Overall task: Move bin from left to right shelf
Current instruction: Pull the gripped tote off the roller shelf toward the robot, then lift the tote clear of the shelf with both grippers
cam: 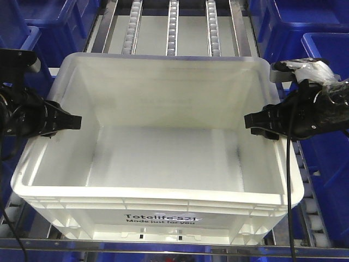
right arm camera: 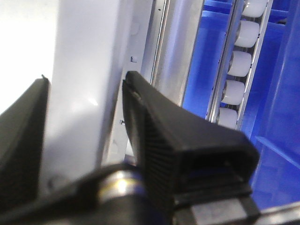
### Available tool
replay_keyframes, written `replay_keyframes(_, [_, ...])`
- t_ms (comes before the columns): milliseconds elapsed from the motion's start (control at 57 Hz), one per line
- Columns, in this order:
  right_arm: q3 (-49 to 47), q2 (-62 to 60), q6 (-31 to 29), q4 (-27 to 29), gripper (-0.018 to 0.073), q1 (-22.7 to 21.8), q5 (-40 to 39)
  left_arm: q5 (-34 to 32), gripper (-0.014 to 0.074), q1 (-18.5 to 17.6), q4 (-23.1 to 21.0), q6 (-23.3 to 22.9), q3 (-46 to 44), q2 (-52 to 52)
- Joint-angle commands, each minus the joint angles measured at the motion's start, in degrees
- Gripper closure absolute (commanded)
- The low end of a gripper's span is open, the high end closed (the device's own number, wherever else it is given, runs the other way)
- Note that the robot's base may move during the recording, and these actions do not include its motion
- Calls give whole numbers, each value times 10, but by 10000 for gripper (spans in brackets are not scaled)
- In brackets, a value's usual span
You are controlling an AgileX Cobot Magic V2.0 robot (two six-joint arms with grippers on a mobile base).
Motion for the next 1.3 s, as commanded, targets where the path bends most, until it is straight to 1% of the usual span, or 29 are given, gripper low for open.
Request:
replay_keyframes(0, [-18, -15, -5, 16, 567, -3, -45, -41, 605, -3, -32, 14, -17, -16])
replay_keyframes(228, [-18, -31, -39, 54, 564, -3, -52, -42, 605, -3, -57, 38, -17, -33])
replay_keyframes(509, [-18, -62, -39, 69, 564, -3, -43, -24, 605, -3, -62, 39, -17, -64])
replay_keyframes(702, [-18, -89, -39, 71, 564, -3, -28, -22, 605, -3, -69, 39, -17, -89])
replay_keyframes(807, [-18, -102, -39, 71, 564, -3, -21, -10, 605, -3, -81, 39, -17, -101])
replay_keyframes(1281, [-18, -154, -39, 71, 564, -3, 34, 30, 605, -3, -86, 39, -17, -152])
